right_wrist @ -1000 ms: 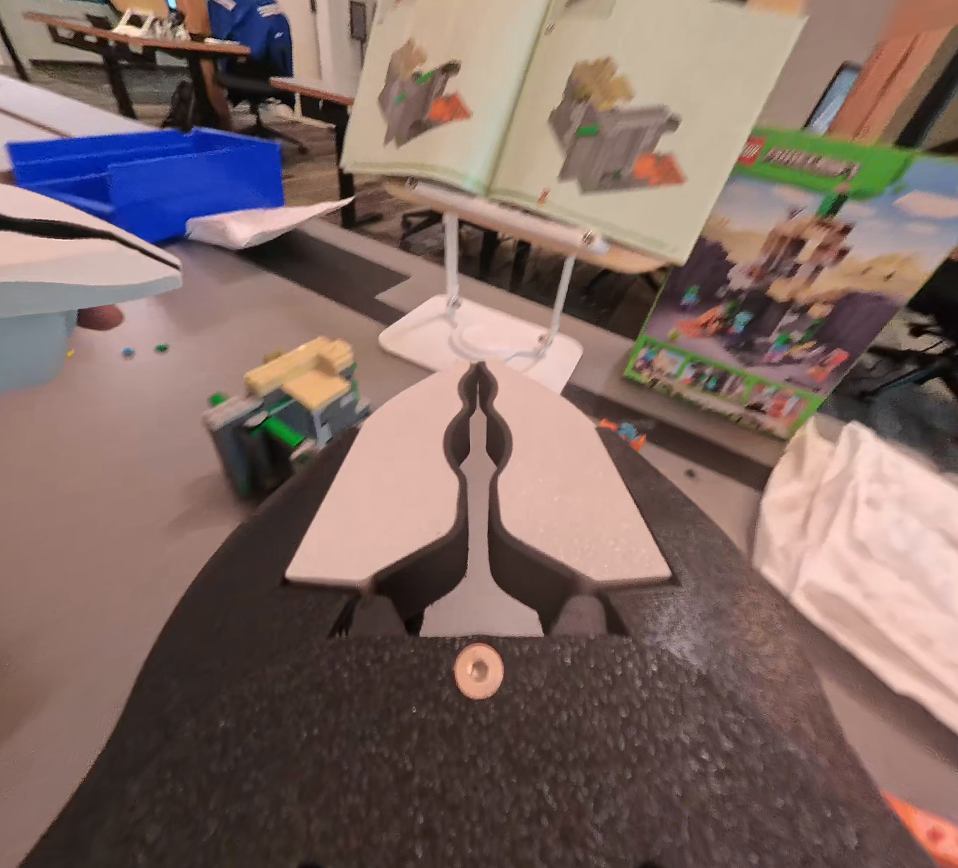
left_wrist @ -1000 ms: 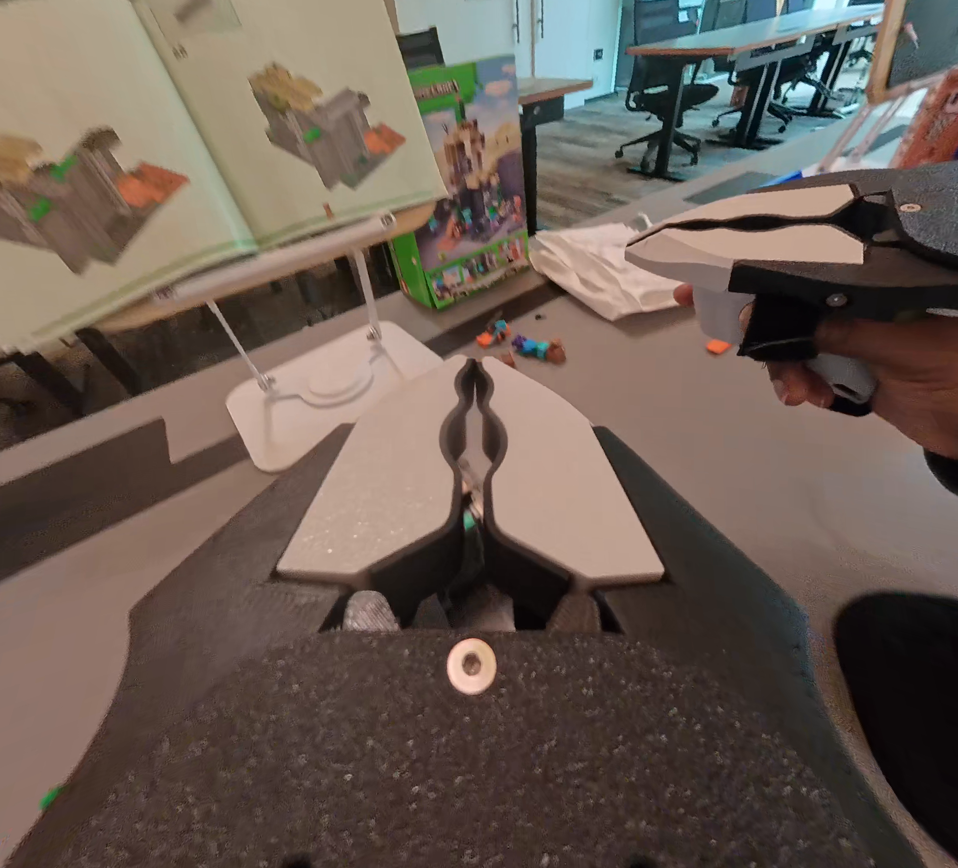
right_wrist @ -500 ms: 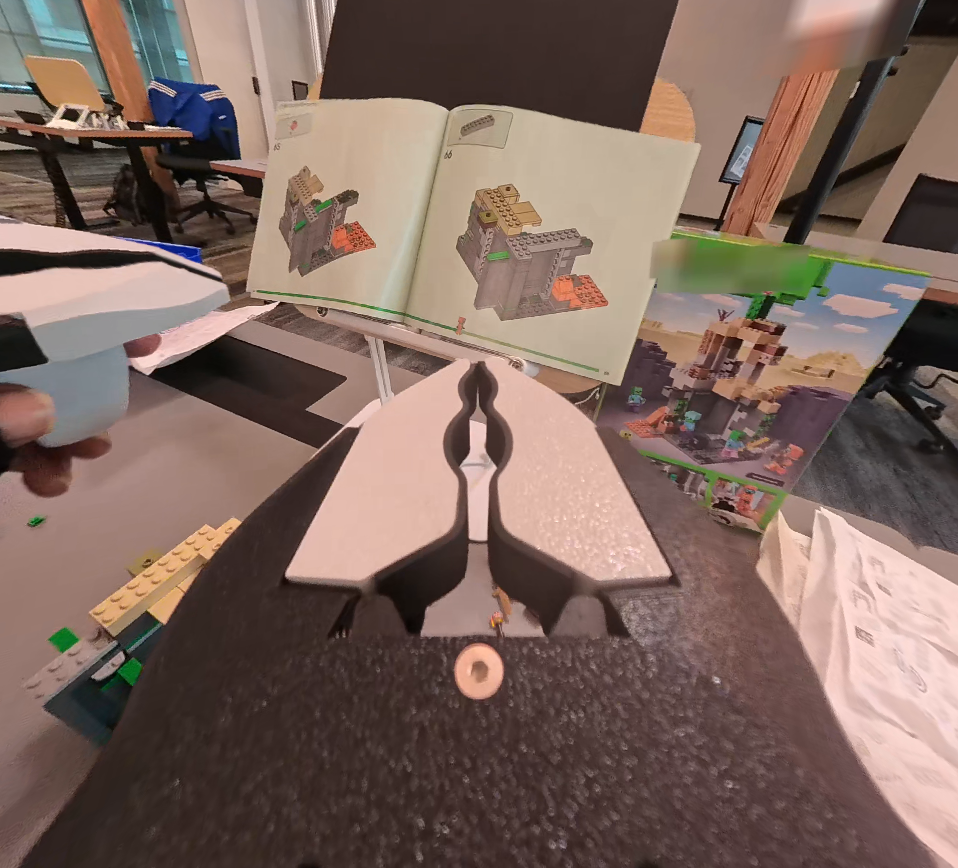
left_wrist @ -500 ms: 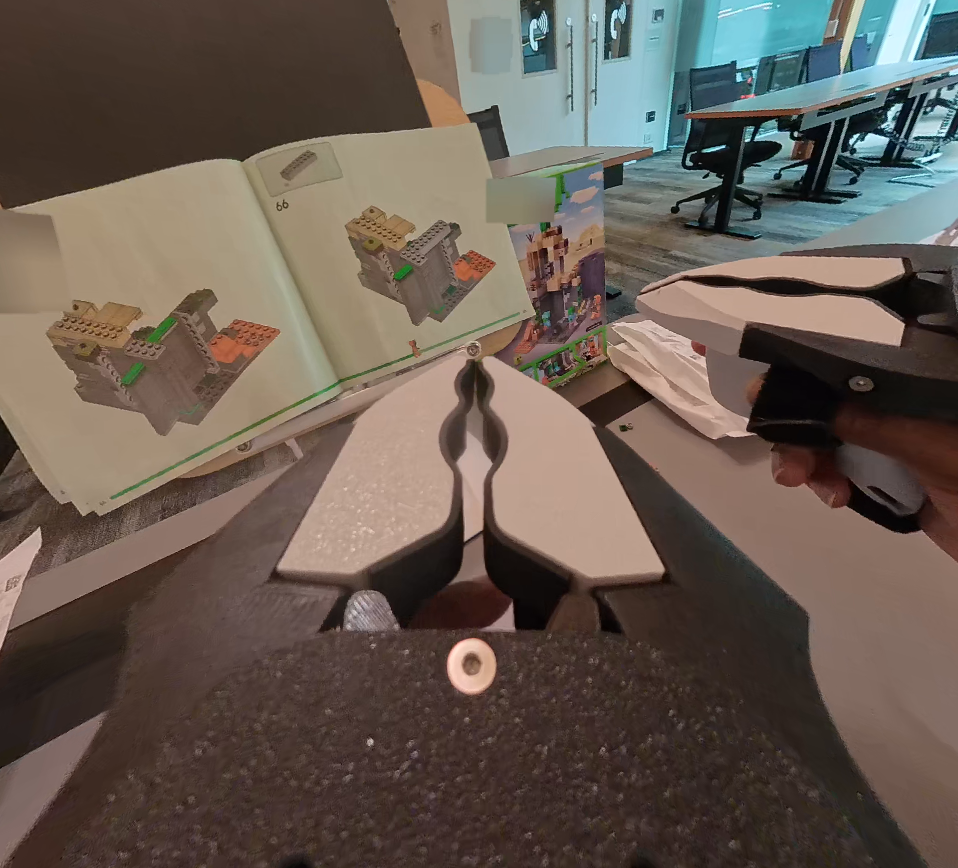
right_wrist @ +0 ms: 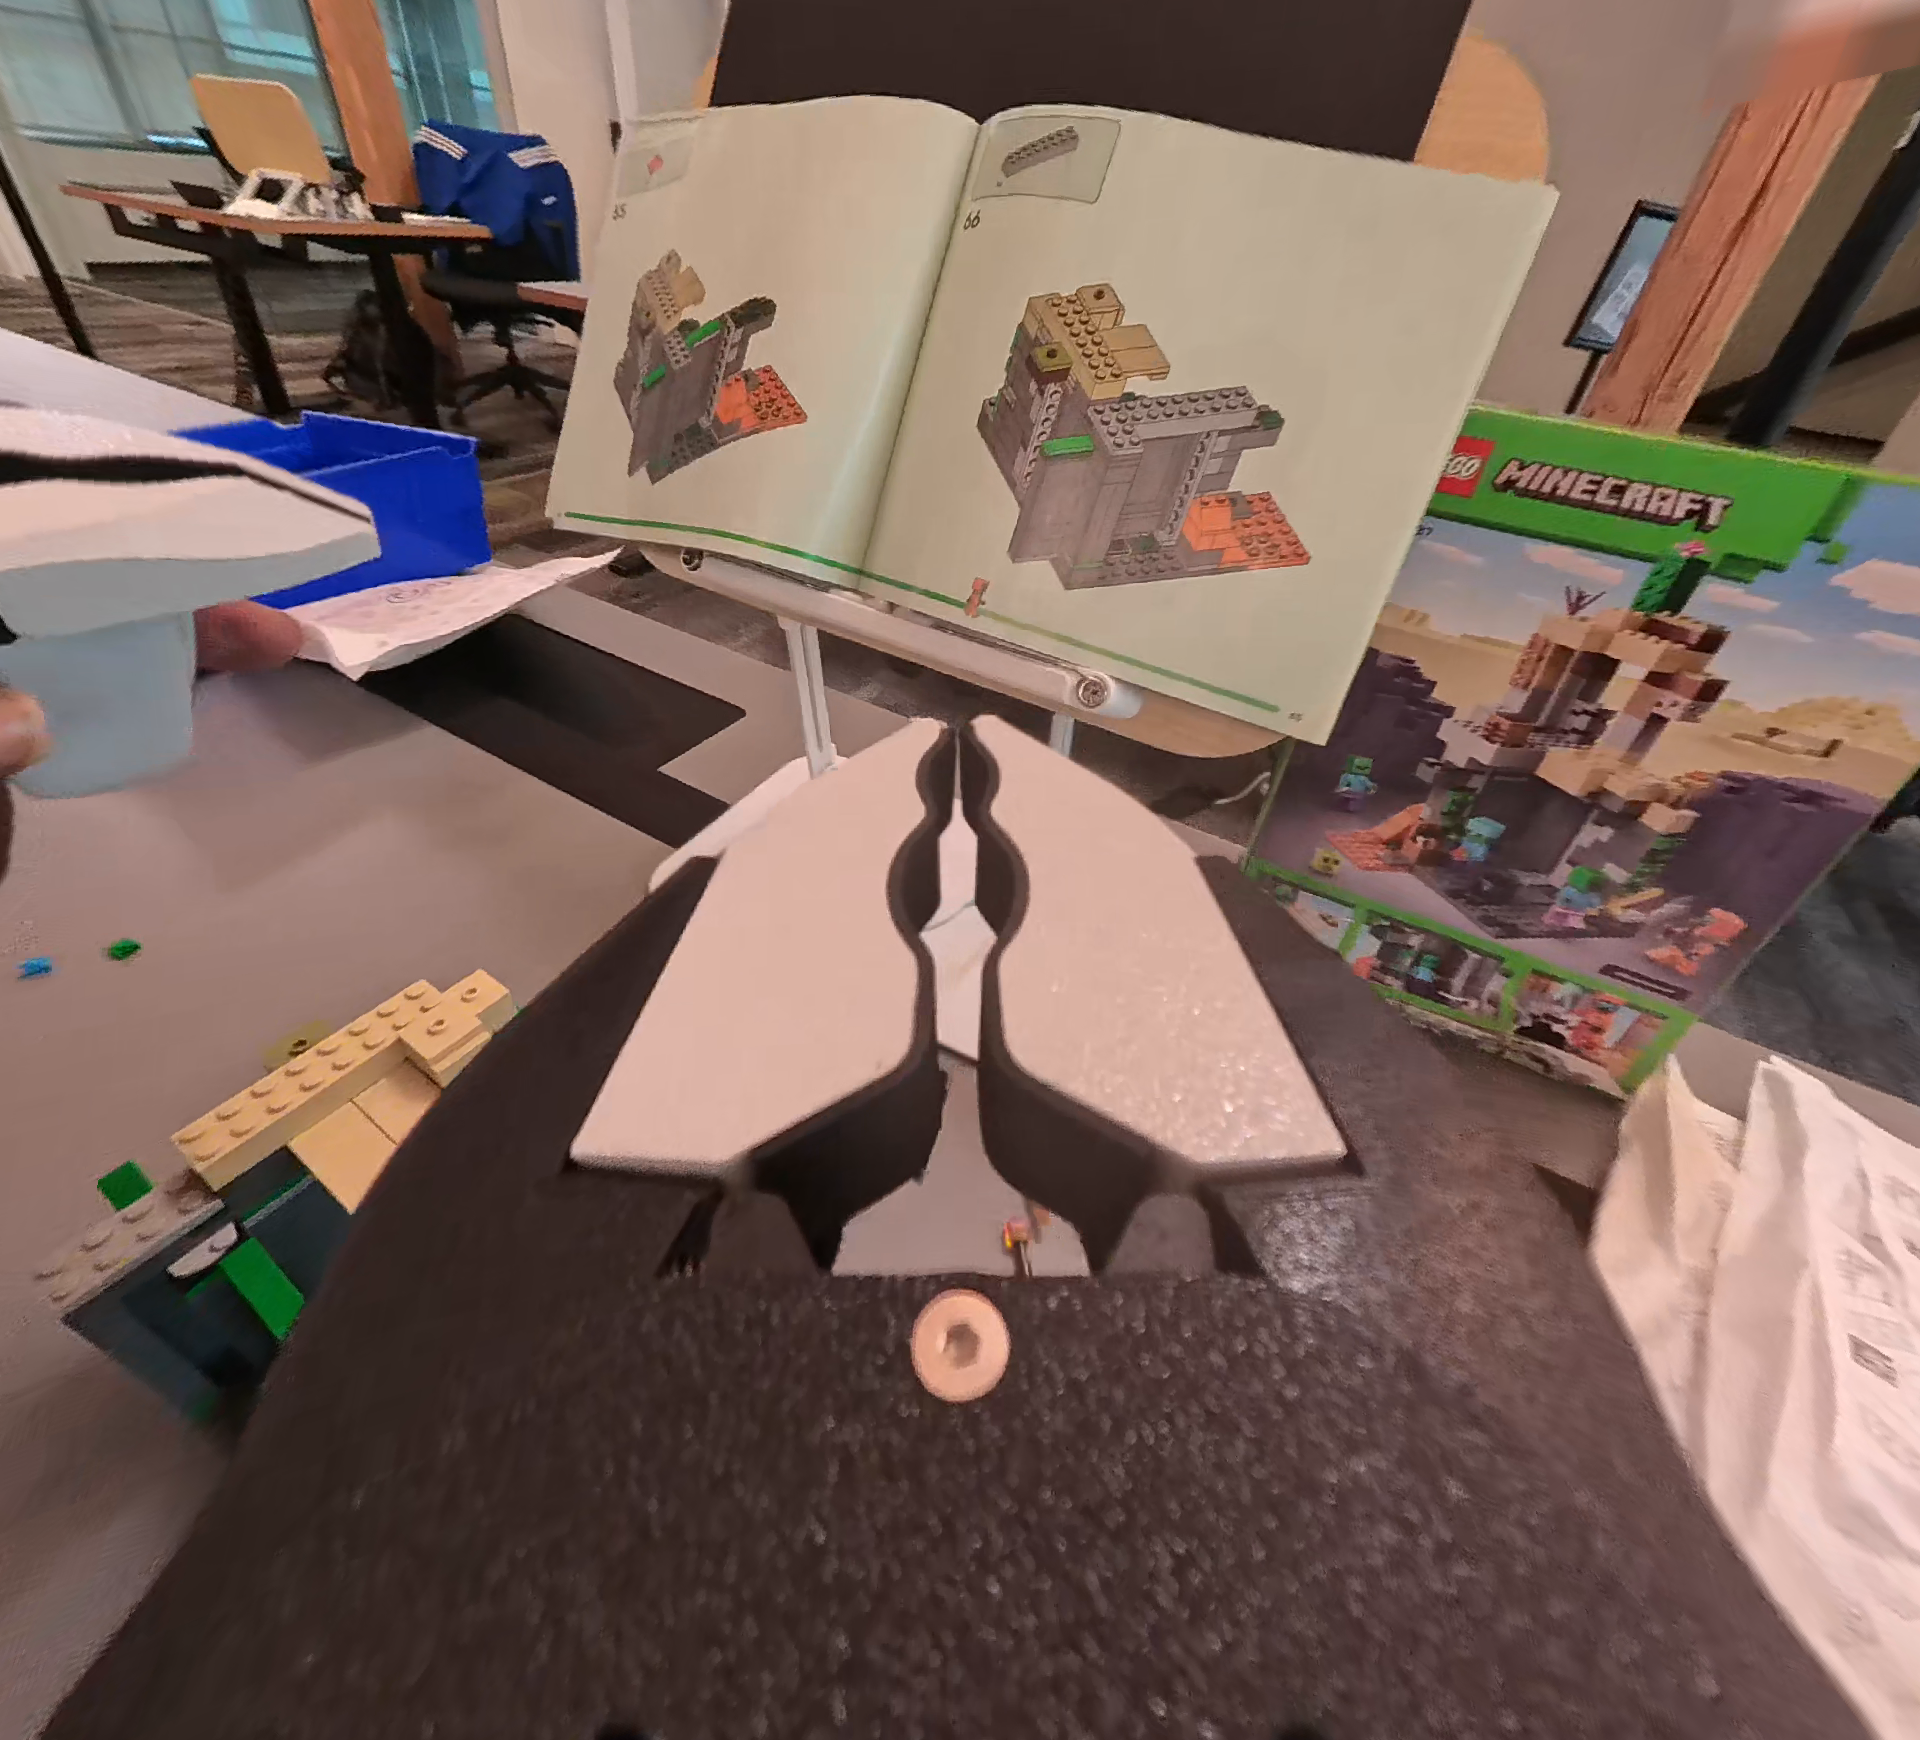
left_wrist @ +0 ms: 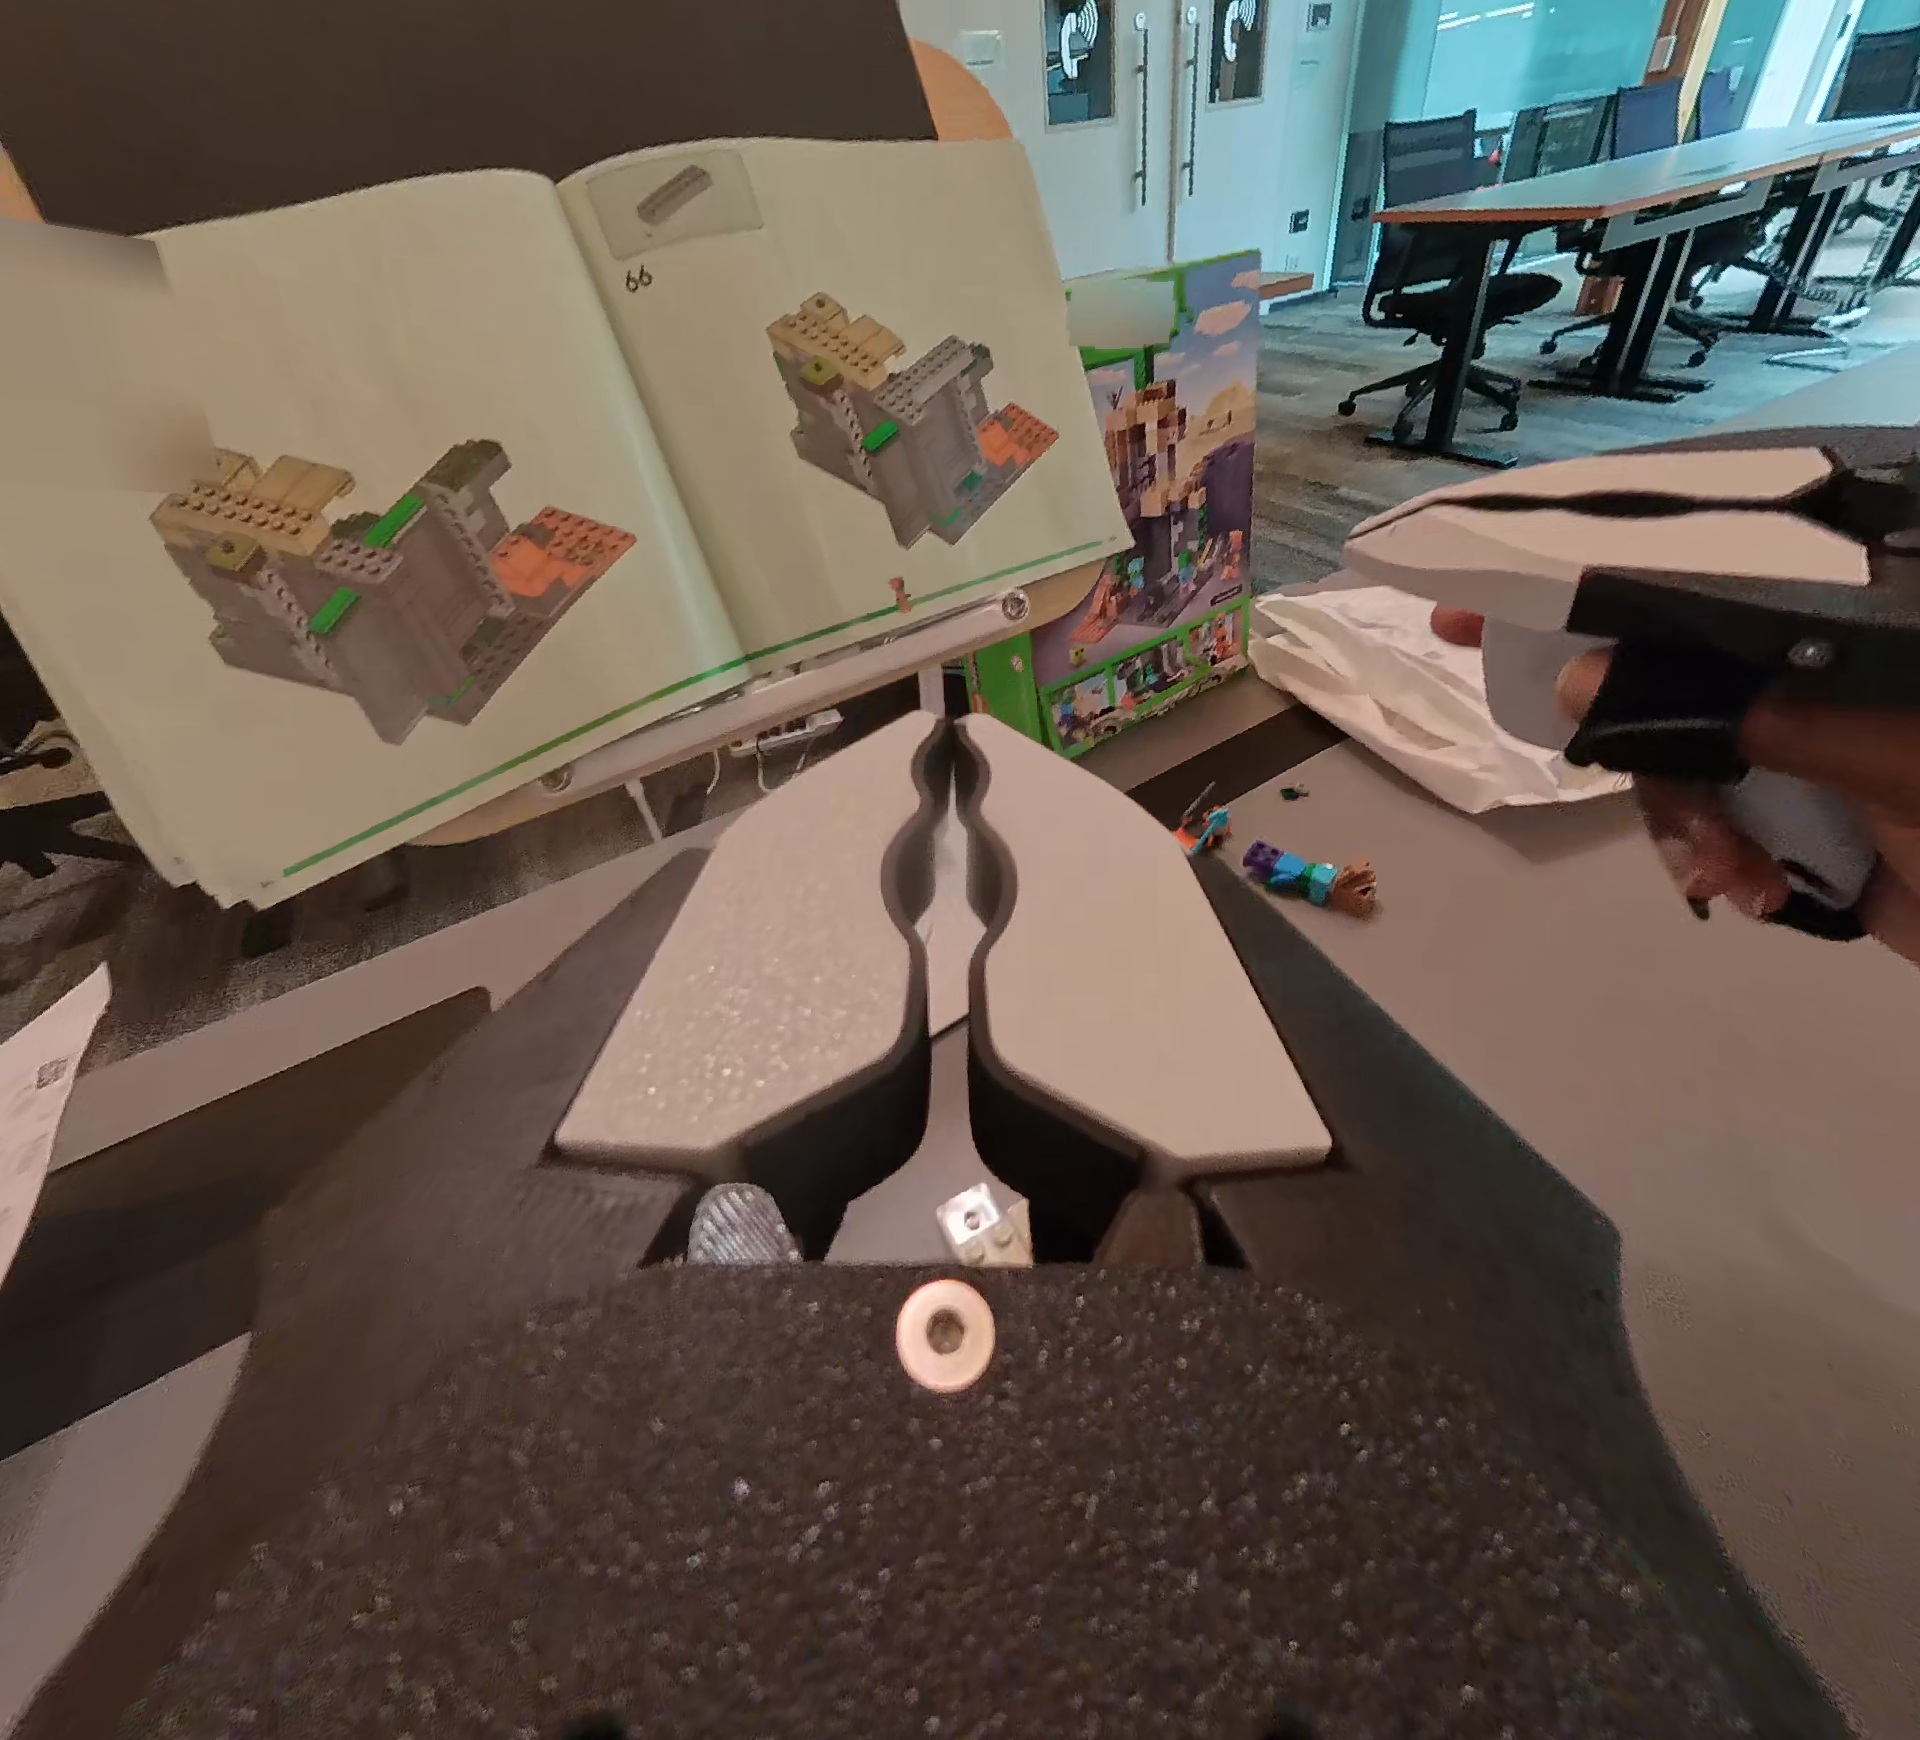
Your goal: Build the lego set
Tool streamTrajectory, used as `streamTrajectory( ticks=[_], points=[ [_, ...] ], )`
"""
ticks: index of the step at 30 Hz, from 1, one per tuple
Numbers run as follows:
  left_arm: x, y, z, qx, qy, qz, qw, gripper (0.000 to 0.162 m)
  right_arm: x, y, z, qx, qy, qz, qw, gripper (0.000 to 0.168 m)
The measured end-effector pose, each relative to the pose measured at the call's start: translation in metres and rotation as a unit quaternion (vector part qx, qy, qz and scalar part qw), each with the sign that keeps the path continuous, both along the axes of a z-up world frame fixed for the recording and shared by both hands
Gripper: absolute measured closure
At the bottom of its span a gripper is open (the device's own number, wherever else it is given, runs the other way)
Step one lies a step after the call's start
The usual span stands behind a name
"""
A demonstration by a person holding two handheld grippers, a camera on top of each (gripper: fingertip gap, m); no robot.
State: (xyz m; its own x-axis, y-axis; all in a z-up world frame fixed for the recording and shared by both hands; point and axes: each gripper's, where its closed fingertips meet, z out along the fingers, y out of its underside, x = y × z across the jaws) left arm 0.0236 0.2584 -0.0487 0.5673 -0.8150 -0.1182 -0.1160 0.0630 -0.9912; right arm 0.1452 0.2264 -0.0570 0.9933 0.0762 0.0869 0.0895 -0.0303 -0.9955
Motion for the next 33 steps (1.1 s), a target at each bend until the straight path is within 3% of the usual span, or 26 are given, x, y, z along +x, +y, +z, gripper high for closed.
streamTrajectory(
  ticks=[10, 20, 33],
  points=[
    [-0.044, 0.001, -0.029, 0.007, 0.029, 0.001, 1.000, 0.162, 0.005, 0.006, -0.029, -0.012, -0.015, 0.015, 1.000, 0.168],
    [-0.081, -0.006, -0.061, -0.019, -0.003, -0.020, 1.000, 0.162, 0.003, 0.000, -0.052, -0.002, -0.005, 0.013, 1.000, 0.168],
    [-0.105, 0.013, -0.111, -0.074, -0.036, -0.015, 0.997, 0.162, -0.047, -0.024, -0.096, -0.033, 0.005, 0.058, 0.998, 0.168]
  ],
)
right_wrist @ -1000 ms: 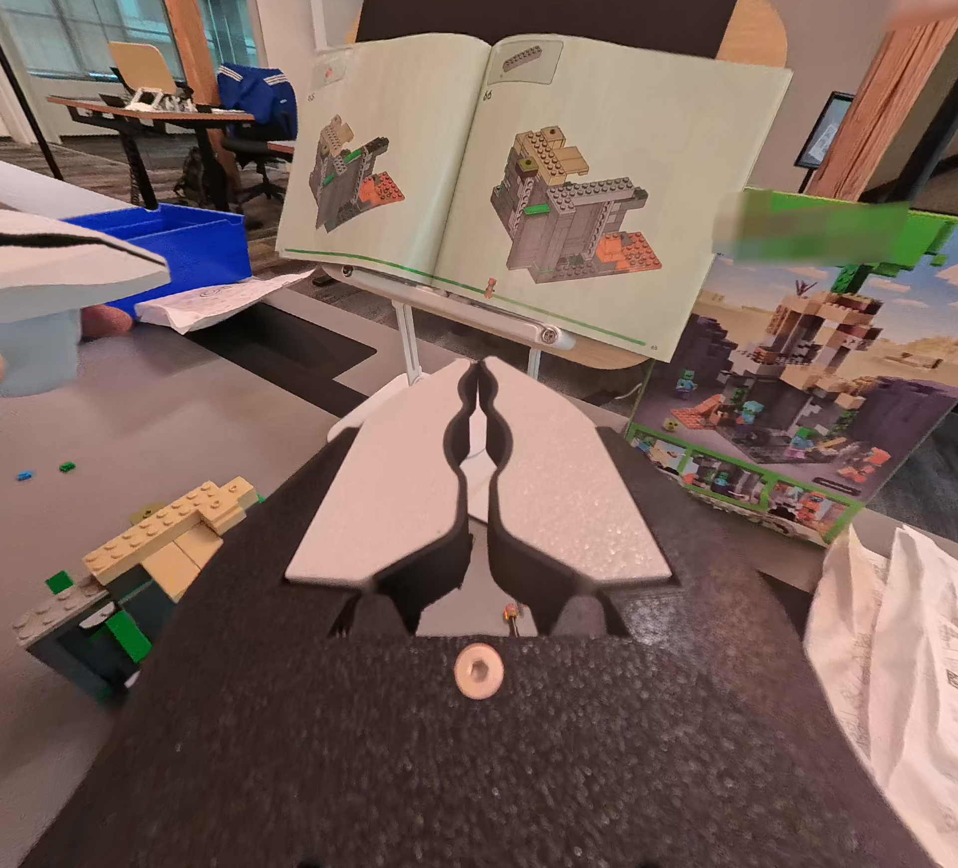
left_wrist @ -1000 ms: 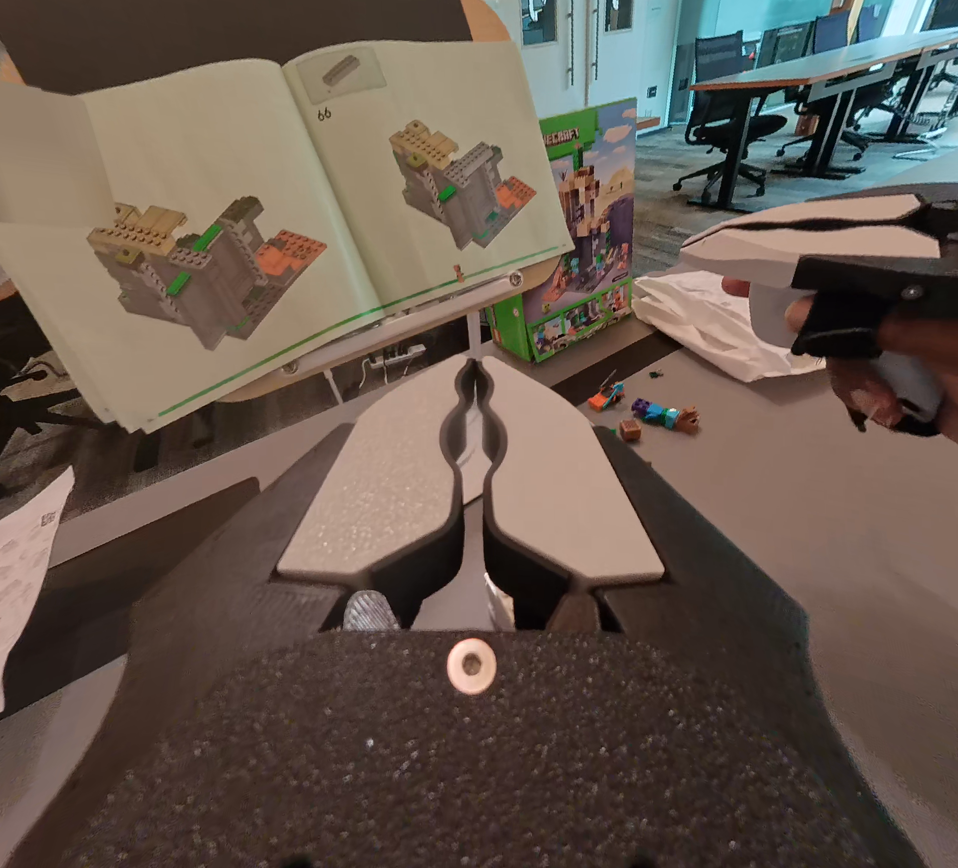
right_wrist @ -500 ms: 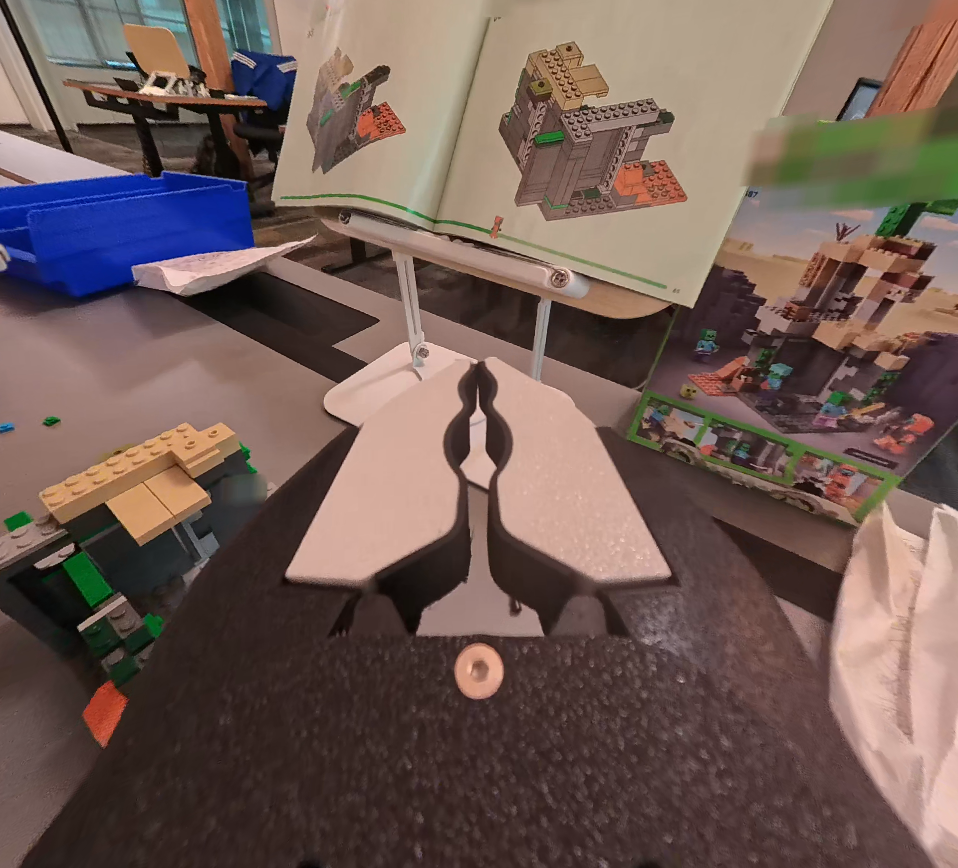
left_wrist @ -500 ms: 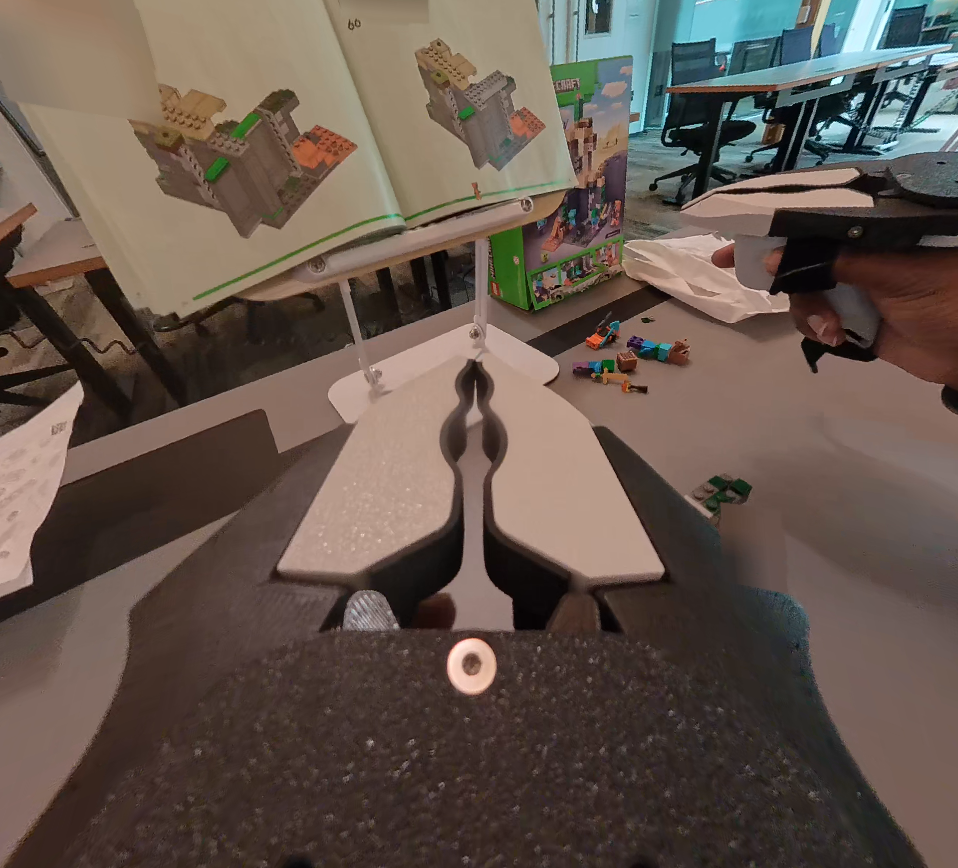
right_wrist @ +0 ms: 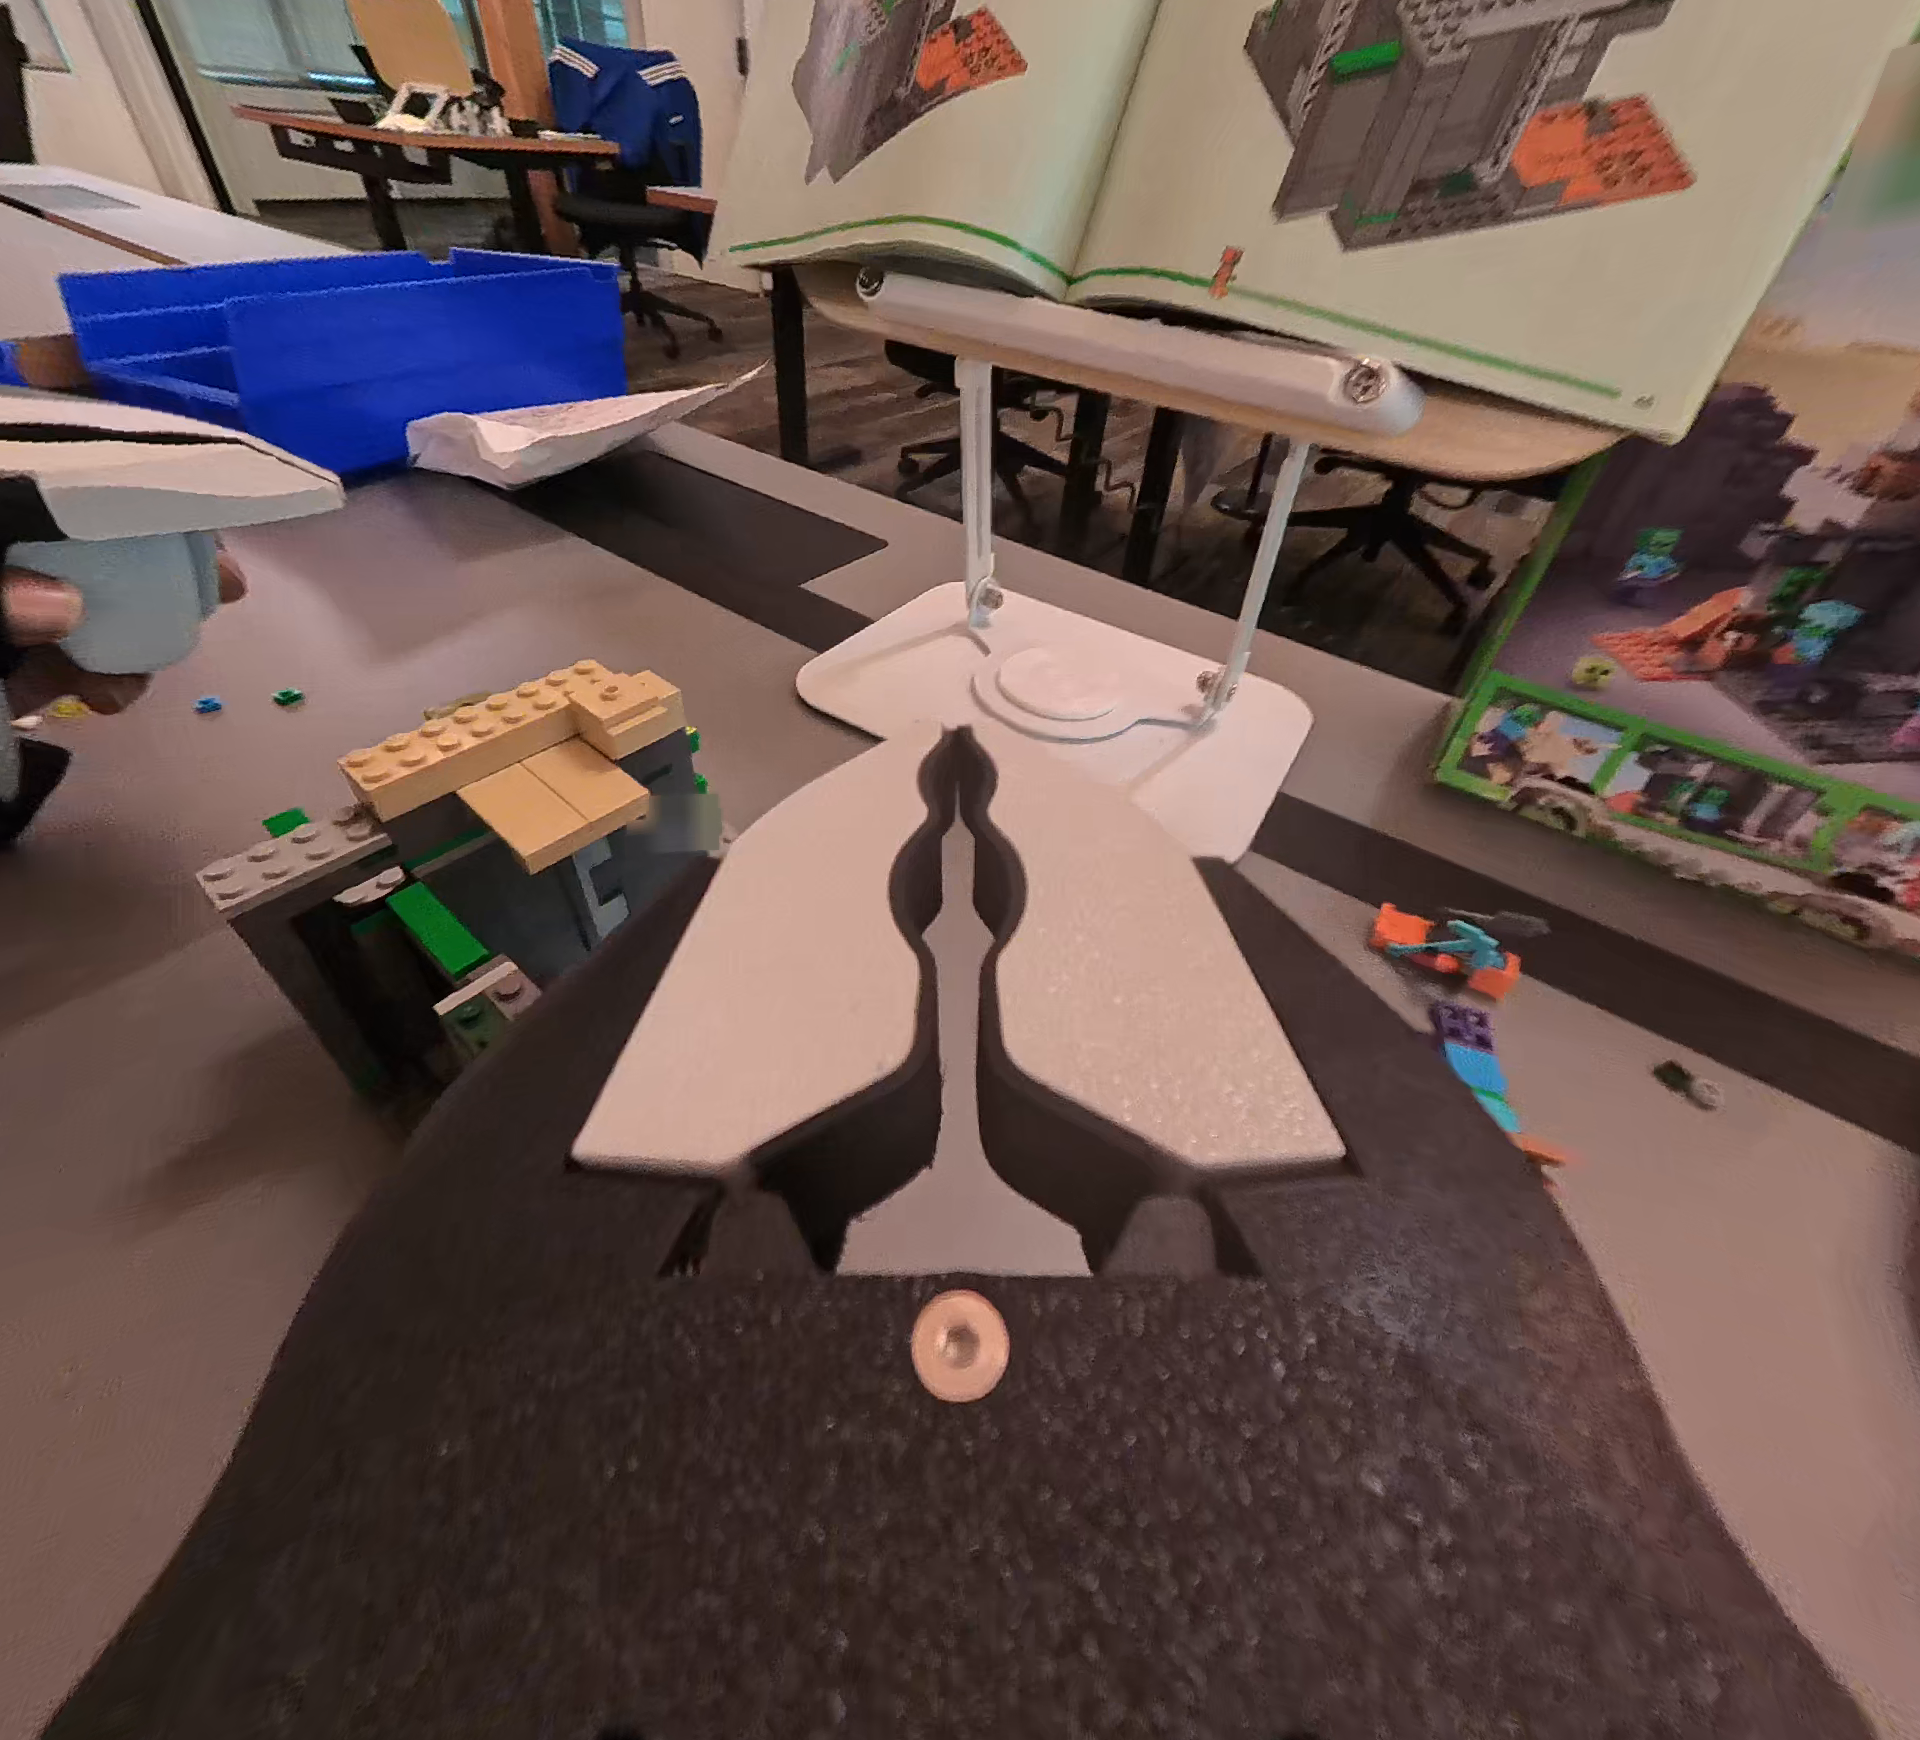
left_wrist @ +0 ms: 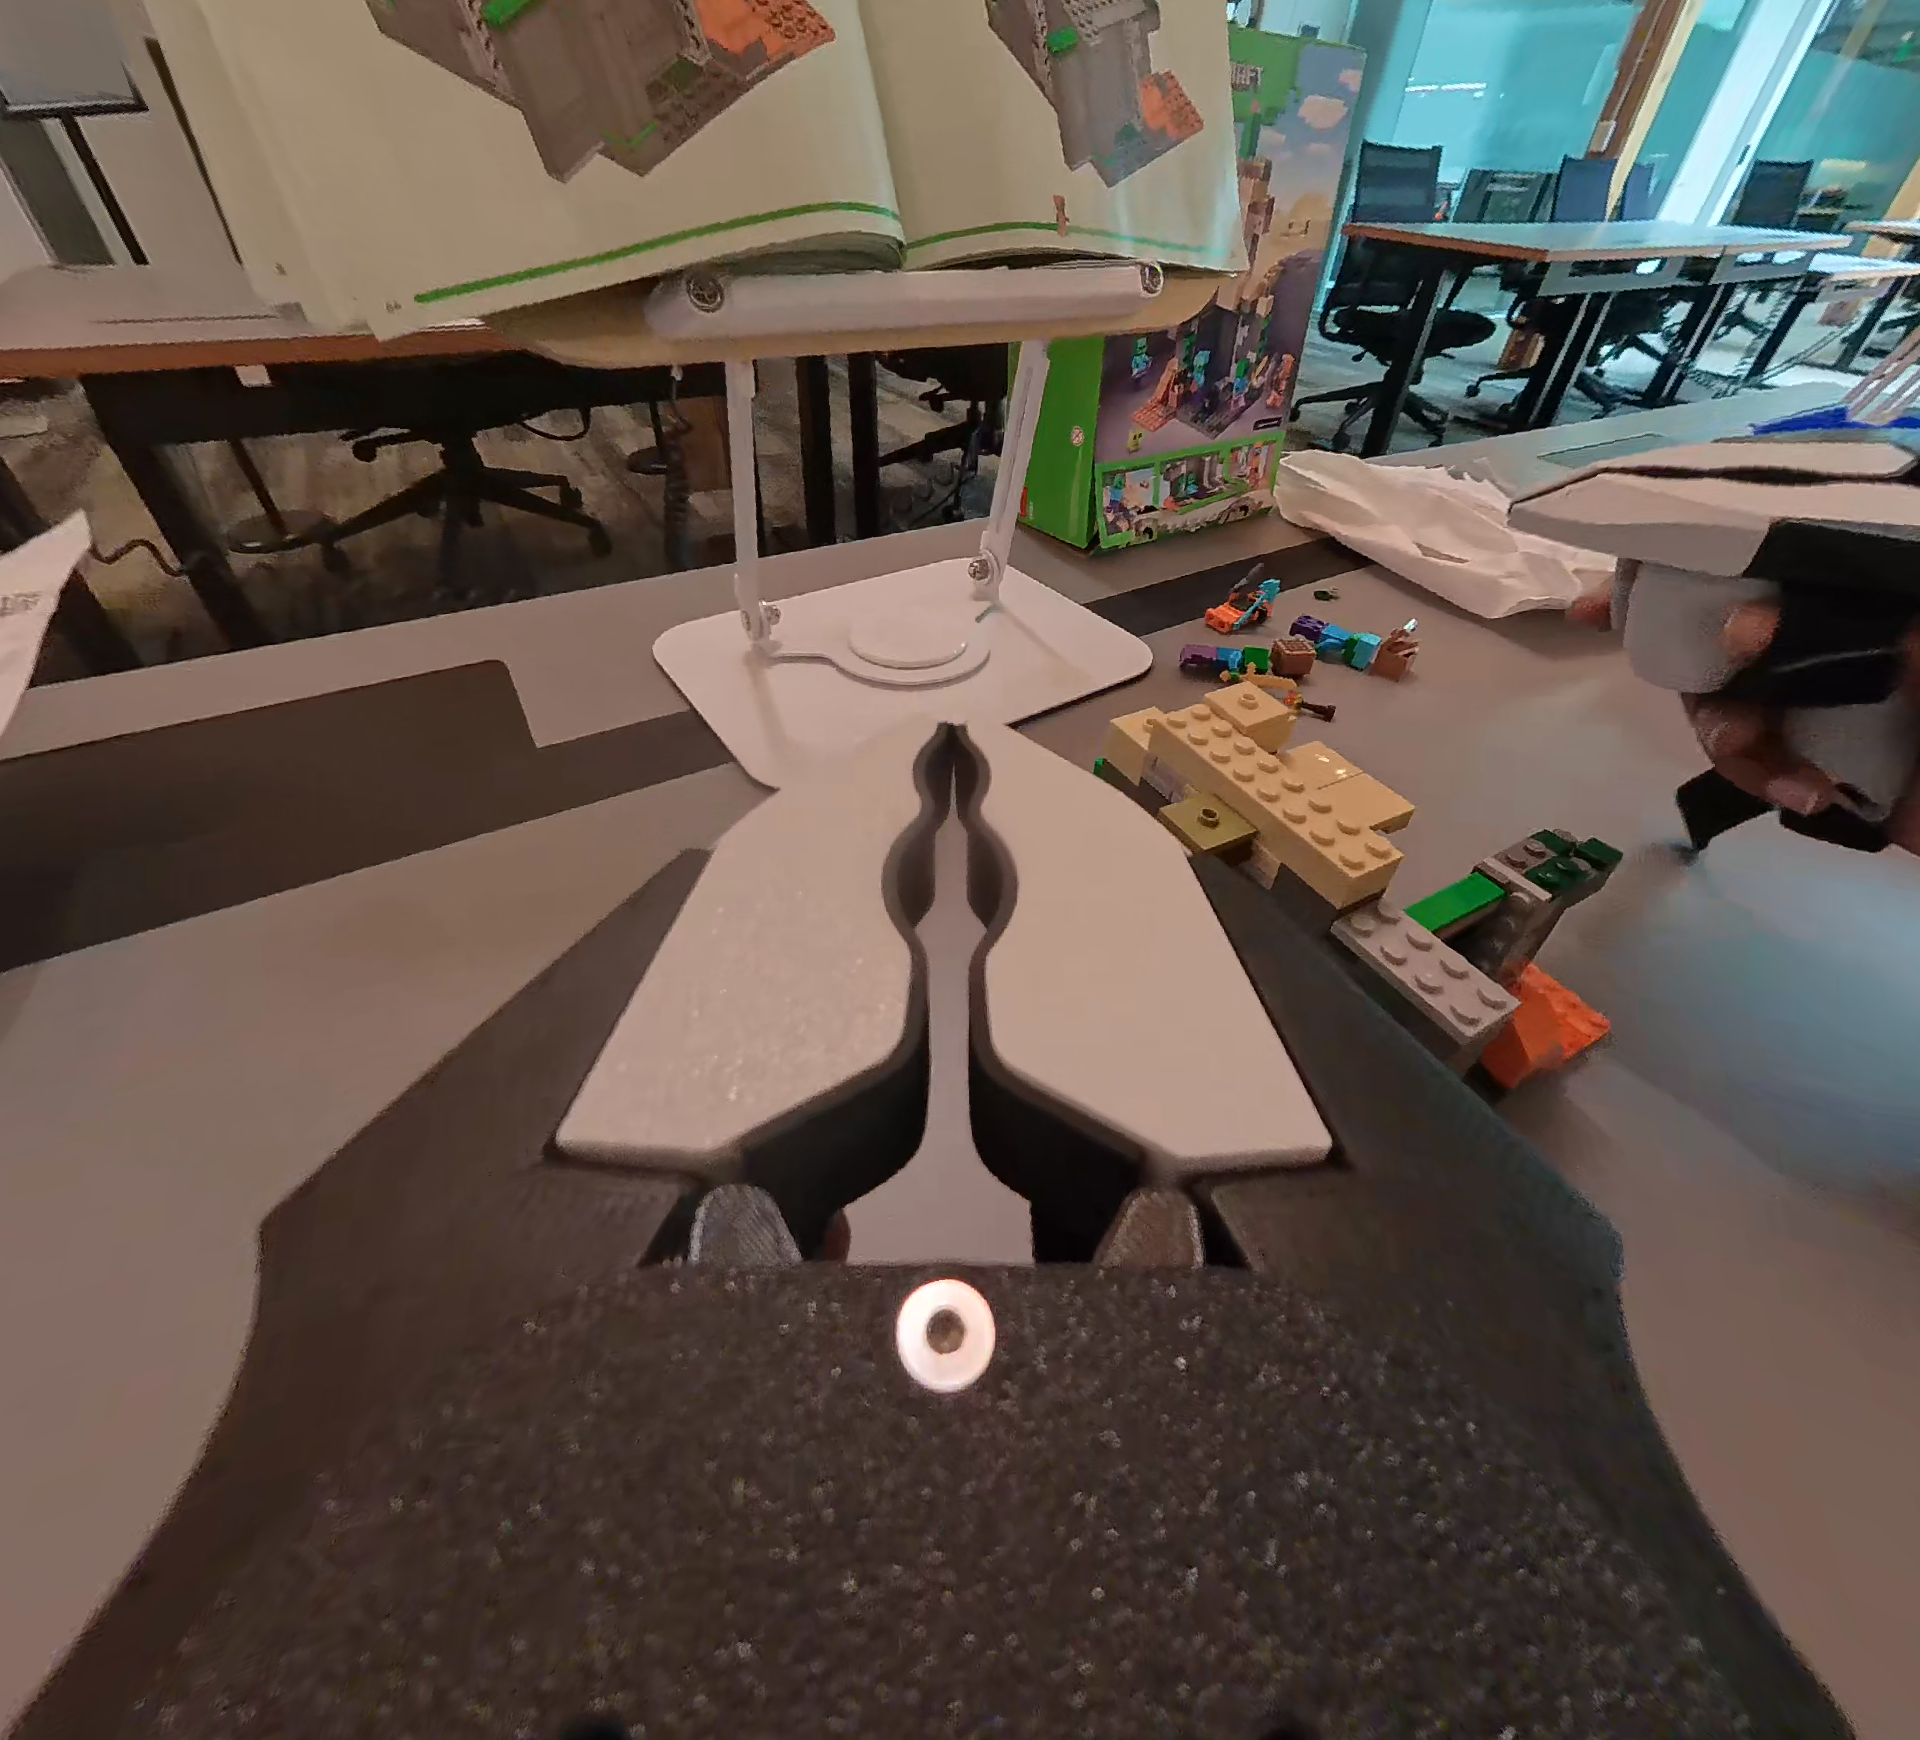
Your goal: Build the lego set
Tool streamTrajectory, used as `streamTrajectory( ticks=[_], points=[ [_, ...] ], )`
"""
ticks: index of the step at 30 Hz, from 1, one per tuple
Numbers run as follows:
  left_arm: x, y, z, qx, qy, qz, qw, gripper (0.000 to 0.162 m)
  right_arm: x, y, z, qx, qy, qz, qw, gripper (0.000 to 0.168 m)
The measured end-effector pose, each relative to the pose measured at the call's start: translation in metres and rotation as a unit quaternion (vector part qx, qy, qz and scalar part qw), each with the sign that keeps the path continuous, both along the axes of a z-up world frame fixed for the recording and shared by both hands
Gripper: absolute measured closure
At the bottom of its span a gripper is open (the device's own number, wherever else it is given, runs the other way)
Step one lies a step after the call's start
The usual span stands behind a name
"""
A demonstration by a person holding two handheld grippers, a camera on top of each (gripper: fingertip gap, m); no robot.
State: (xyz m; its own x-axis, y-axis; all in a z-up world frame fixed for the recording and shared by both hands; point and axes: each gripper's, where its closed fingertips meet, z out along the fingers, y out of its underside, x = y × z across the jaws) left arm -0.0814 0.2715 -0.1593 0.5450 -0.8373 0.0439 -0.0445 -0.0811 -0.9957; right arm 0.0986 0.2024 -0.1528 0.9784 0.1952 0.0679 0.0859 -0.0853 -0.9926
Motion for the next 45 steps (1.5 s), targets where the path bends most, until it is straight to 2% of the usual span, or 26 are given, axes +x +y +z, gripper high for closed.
streamTrajectory(
  ticks=[6, 9, 15, 25, 35, 45],
  points=[
    [0.000, 0.003, -0.018, 0.024, 0.041, -0.002, 0.999, 0.162, -0.001, 0.002, -0.017, -0.019, -0.009, 0.025, 0.999, 0.168],
    [0.002, 0.003, -0.023, 0.044, 0.058, 0.001, 0.997, 0.162, -0.003, 0.000, -0.017, -0.018, 0.002, 0.047, 0.999, 0.168],
    [0.004, 0.003, -0.027, 0.043, 0.060, 0.000, 0.997, 0.162, 0.006, 0.000, -0.017, -0.009, 0.006, 0.043, 0.999, 0.168],
    [0.003, 0.003, -0.028, 0.042, 0.063, 0.005, 0.997, 0.162, 0.002, 0.001, -0.023, -0.016, -0.025, 0.037, 0.999, 0.168],
    [0.001, -0.001, -0.016, 0.069, 0.057, 0.010, 0.996, 0.162, -0.005, 0.003, -0.026, -0.018, -0.017, 0.047, 0.999, 0.168],
    [-0.005, 0.008, -0.021, 0.050, 0.046, 0.035, 0.997, 0.162, -0.004, 0.006, -0.031, -0.026, 0.008, 0.052, 0.998, 0.168]
  ],
)
